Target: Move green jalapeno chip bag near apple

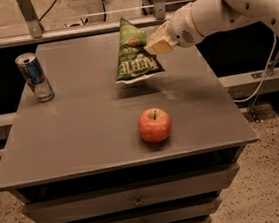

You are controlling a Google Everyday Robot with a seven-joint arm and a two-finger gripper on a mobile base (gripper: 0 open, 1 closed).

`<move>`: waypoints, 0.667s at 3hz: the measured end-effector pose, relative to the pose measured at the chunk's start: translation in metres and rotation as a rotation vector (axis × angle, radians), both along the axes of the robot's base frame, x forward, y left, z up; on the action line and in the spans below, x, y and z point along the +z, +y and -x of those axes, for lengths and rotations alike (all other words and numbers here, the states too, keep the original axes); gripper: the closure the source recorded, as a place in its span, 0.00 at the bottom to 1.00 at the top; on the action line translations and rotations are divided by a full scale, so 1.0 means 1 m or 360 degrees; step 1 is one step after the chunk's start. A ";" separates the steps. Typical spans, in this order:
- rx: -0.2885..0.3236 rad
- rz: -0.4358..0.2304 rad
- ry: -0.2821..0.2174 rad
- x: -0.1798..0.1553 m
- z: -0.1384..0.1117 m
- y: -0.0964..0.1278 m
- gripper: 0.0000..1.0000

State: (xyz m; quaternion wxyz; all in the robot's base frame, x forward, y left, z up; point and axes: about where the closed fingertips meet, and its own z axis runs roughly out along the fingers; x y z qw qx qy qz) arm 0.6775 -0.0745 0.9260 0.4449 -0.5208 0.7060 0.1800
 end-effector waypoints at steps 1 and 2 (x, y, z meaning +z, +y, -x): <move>0.0053 0.0092 0.0076 -0.001 0.029 -0.003 1.00; 0.0055 0.0164 0.0167 -0.017 0.059 -0.012 1.00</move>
Offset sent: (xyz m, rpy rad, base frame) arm -0.0841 -0.0231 -0.0248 -0.1384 0.1464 0.0312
